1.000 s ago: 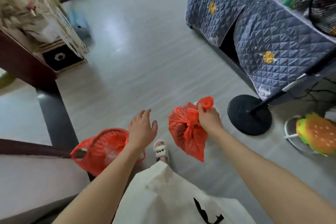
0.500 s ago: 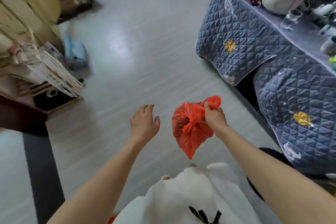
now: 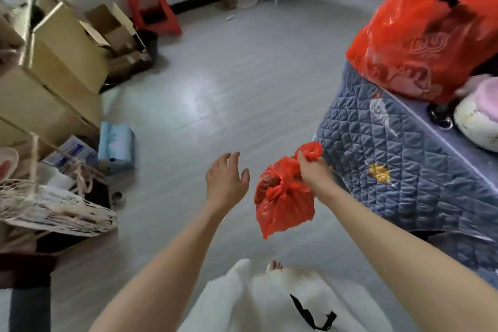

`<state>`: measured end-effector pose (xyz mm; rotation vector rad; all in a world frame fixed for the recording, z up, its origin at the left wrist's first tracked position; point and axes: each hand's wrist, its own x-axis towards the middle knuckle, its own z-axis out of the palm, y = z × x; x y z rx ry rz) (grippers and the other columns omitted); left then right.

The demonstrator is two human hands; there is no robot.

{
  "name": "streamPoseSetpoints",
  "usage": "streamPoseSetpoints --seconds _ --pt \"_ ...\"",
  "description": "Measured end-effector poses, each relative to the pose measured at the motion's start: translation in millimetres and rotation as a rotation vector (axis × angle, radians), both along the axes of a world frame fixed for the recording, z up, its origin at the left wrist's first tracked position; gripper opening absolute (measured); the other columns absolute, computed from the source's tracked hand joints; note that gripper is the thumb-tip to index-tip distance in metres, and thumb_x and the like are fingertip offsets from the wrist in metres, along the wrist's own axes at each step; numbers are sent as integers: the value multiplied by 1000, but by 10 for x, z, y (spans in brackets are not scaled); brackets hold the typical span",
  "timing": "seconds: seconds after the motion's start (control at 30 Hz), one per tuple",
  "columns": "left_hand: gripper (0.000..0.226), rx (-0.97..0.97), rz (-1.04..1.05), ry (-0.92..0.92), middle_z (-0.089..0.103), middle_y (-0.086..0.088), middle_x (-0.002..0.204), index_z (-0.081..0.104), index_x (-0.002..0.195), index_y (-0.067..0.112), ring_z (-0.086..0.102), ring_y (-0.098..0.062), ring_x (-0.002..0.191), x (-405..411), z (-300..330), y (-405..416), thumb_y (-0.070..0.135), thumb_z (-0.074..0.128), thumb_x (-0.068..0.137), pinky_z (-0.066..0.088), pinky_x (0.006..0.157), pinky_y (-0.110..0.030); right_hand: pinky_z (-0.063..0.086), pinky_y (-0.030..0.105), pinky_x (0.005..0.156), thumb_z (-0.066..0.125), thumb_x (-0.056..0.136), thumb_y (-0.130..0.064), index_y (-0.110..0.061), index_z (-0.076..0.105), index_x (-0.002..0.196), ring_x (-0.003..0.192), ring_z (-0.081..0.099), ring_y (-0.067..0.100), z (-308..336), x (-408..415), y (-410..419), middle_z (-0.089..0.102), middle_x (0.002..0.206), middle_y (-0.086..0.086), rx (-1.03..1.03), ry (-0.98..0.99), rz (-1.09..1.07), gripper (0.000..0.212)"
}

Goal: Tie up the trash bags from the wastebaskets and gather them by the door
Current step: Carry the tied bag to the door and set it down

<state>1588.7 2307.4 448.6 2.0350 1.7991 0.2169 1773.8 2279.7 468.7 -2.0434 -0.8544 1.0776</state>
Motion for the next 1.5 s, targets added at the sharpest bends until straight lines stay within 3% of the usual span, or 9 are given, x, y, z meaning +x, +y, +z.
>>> streamPoseSetpoints --seconds 0.1,0.2,0.47,0.63,0.87,1.0,1.2,1.33,1.5 --pt "52 -16 20 17 38 -8 145 35 140 16 34 -26 135 178 73 735 32 45 92 31 109 -44 52 50 86 43 85 -43 -10 58 66 88 66 36 -63 229 907 69 89 21 10 63 -12 41" --pt "52 -21 43 38 37 -8 146 34 141 17 33 -26 135 320 33 1513 33 45 92 31 110 -43 53 52 84 43 85 -42 -9 56 61 84 67 37 -73 467 1725 69 86 21 -1 90 -27 42" --pt "53 -16 -1 9 38 -10 146 35 140 16 35 -28 134 1048 -198 4279 32 46 91 31 109 -45 53 55 84 39 66 -59 -9 59 69 88 66 38 -678 1359 4432 69 88 20 -6 106 -95 54" --pt "51 2 -99 3 38 -10 145 36 140 15 36 -30 132 1772 5 6015 30 45 92 31 108 -45 51 52 90 40 79 -51 -5 65 91 99 63 38 -312 1923 5943 67 102 23 -13 62 -186 54" --pt "52 -35 -201 12 37 -8 145 33 140 16 35 -29 133 2850 -12 7794 32 44 92 31 108 -46 49 53 93 32 62 -66 -4 63 99 108 60 39 -406 2969 7722 62 114 24 35 104 -288 78" --pt "51 -18 -247 23 36 -7 146 33 140 16 35 -29 133 3617 -129 8879 32 44 93 30 107 -45 50 54 92 32 59 -67 -19 59 82 104 62 40 -606 3720 8762 65 109 23 46 129 -290 59" --pt "51 -10 -289 4 36 -7 145 32 141 16 34 -28 133 4782 83 10478 32 43 93 30 107 -43 51 53 90 34 59 -68 -16 58 80 100 63 39 -616 4919 10191 66 106 23 22 164 -370 61" --pt "52 -31 -318 12 35 -7 146 31 141 17 36 -29 132 5433 103 11337 33 43 93 31 106 -42 53 53 87 41 73 -59 -17 56 70 92 66 37 -273 5522 10974 67 99 20 18 167 -453 44" --pt "53 -22 -393 21 34 -8 147 29 142 17 34 -30 134 6481 -16 12688 34 43 94 30 108 -43 56 48 84 42 93 -38 -6 60 98 78 66 30 -254 6586 12089 64 103 16 83 163 -559 36"
